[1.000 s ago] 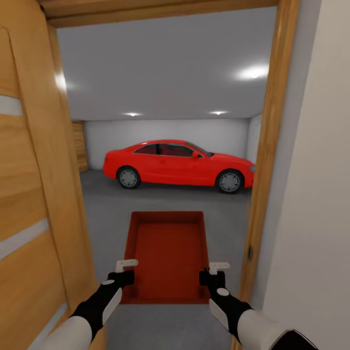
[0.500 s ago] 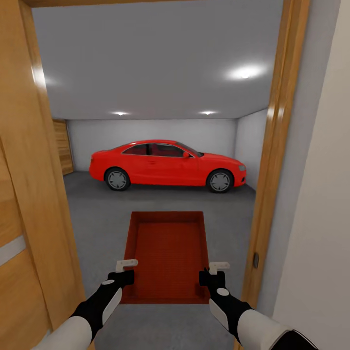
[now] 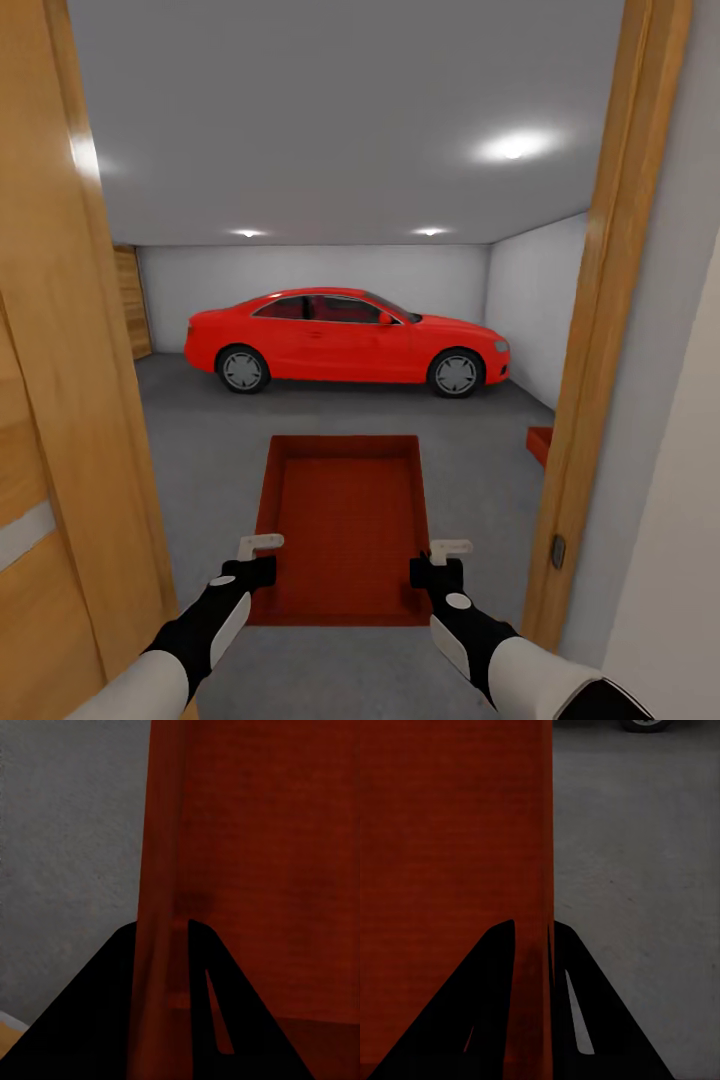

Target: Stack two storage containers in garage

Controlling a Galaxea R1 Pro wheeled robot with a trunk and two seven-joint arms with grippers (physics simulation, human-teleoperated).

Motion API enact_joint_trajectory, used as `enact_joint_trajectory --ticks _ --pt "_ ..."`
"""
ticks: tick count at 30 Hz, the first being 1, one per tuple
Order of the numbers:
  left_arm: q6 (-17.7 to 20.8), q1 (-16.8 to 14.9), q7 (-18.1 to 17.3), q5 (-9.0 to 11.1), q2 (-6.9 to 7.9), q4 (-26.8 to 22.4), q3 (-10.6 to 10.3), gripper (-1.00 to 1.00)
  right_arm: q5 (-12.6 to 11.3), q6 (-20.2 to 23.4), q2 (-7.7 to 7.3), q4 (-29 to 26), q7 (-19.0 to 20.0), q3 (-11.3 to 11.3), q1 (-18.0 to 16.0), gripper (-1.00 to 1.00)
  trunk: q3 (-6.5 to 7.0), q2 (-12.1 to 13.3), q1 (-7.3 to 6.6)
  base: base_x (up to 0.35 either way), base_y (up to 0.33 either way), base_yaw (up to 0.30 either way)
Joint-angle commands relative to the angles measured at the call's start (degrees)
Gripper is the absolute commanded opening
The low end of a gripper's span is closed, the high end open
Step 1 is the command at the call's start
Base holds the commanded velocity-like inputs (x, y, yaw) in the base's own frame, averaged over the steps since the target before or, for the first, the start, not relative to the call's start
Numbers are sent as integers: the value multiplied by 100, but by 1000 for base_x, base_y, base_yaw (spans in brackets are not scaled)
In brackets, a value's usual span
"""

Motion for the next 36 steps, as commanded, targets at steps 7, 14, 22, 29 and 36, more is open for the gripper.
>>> enact_joint_trajectory --ticks 7,14,22,29,36 --pt "-7 -6 74 20 32 -34 109 -100 -76 -3 -61 333 7 -83 0 -100 -1 -4 2 10 8 0" --pt "-7 -6 74 20 34 -26 111 -100 -73 -3 -57 333 7 -83 0 -100 -1 -4 2 206 0 0" --pt "-7 -6 75 20 35 -25 111 -100 -73 -3 -59 333 7 -83 0 -100 -1 -4 2 318 0 0" --pt "-7 -6 74 20 40 -25 111 -100 -73 -3 -59 333 7 -83 0 -100 -1 -4 2 321 0 0" --pt "-7 -6 74 20 41 -33 111 -100 -73 -3 -60 333 7 -83 0 -100 -1 -4 2 202 0 0"
